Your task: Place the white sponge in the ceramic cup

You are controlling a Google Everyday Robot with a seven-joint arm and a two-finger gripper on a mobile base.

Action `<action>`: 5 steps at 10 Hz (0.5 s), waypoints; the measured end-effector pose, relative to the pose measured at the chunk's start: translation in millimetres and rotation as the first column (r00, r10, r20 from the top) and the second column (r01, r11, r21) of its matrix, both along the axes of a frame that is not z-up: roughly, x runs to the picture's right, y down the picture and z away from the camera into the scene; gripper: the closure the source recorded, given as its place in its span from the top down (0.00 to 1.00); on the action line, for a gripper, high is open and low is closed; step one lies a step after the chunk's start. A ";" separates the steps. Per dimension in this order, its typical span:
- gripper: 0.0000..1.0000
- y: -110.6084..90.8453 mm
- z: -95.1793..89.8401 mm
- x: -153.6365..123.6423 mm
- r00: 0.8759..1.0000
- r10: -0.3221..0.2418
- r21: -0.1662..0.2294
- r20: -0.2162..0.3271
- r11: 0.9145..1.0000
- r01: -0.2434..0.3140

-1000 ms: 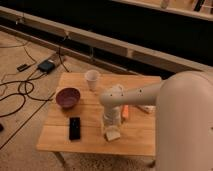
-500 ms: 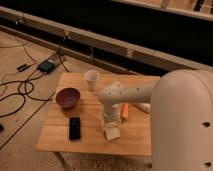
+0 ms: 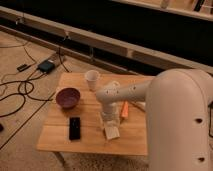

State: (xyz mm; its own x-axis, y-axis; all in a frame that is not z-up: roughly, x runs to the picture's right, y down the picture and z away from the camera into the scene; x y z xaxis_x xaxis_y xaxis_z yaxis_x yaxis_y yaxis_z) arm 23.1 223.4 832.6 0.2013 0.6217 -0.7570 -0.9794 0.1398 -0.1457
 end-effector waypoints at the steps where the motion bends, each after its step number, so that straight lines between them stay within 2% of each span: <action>1: 0.35 -0.5 -0.1 -1.2 1.000 -0.001 -0.004 0.001 1.000 0.001; 3: 0.15 -1.5 -3.6 -2.4 1.000 -0.002 -0.015 0.001 1.000 0.002; 5: 0.01 -11.0 -10.0 -5.7 1.000 0.000 -0.016 0.000 1.000 0.000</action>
